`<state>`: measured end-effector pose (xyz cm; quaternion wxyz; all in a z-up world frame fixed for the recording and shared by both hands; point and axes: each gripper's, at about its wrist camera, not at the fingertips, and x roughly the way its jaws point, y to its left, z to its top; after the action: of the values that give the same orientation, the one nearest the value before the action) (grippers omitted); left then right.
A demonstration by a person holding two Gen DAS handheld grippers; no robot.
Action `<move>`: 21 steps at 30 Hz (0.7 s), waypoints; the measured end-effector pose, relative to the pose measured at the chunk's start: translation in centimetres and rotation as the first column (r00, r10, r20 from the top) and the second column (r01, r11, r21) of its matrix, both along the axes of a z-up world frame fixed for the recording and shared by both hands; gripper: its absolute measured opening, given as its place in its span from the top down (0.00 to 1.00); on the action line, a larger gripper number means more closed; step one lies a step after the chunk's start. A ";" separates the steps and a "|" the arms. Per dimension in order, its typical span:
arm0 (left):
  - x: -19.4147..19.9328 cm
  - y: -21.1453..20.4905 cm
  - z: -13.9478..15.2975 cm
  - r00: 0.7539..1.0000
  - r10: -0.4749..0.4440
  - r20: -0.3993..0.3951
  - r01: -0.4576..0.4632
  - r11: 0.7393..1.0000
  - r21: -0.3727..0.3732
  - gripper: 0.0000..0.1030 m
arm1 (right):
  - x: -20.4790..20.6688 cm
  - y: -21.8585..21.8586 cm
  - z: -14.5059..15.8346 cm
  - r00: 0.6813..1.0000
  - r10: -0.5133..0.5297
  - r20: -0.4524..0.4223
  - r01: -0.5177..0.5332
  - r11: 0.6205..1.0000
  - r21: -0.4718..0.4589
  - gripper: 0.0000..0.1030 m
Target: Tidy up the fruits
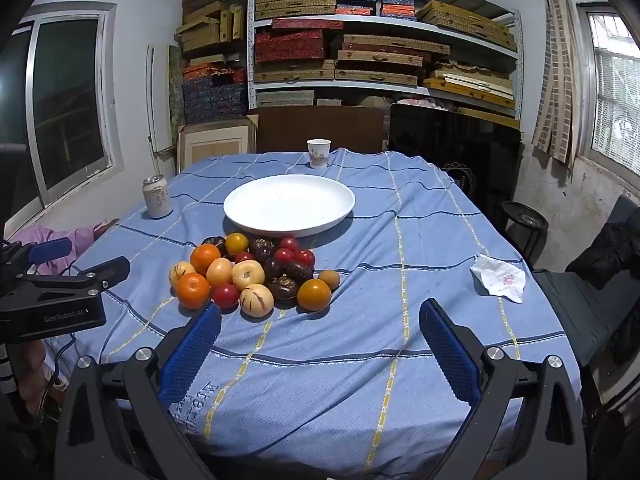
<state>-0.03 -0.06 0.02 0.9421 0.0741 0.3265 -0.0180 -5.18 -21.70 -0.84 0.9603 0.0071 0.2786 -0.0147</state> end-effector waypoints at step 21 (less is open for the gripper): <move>-0.1 0.5 0.0 1.000 0.002 -0.014 -0.002 1.000 -0.020 0.04 | 0.0 0.5 -0.4 1.000 0.016 -0.013 -0.016 1.000 0.003 0.03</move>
<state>-0.12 0.44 0.05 0.9405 0.0642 0.3329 -0.0210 -5.20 -21.20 -1.23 0.9585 0.0061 0.2851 -0.0067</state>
